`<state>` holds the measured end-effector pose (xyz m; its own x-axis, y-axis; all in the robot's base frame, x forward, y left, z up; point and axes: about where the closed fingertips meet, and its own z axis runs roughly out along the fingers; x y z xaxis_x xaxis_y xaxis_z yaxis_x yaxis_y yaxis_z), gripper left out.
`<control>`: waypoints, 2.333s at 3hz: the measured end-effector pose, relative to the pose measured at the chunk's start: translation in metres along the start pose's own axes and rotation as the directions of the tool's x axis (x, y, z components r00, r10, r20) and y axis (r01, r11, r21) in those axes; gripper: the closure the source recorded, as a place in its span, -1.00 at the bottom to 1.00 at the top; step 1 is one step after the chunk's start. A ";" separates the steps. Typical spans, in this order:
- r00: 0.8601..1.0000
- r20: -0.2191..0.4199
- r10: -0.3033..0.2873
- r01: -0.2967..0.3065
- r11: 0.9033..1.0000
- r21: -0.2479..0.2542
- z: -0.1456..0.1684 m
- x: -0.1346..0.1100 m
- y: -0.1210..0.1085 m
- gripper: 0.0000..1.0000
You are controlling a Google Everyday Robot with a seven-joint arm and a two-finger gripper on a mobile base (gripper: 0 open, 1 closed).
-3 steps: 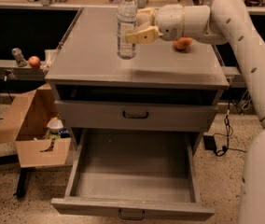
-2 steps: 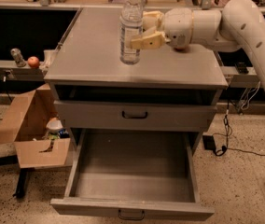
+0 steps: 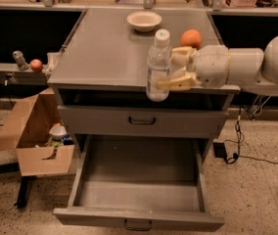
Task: Place blue plastic bottle into middle drawer
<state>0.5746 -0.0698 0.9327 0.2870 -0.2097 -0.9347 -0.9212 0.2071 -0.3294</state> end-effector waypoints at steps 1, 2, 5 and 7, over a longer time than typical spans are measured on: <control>0.996 -0.051 0.068 -0.068 0.998 -0.007 -0.009 0.060 0.052 1.00; 0.997 -0.049 0.065 -0.065 0.998 -0.007 -0.009 0.058 0.050 1.00; 0.969 -0.130 0.211 -0.198 0.975 0.105 -0.009 0.193 0.158 1.00; 0.919 -0.159 0.360 -0.333 0.927 0.170 0.000 0.279 0.217 1.00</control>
Offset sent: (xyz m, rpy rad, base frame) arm -0.0222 -0.0134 -0.0527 -0.0224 0.0490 -0.0260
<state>0.4547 -0.0838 0.6008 -0.1091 -0.2703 -0.9566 -0.9052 0.4246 -0.0167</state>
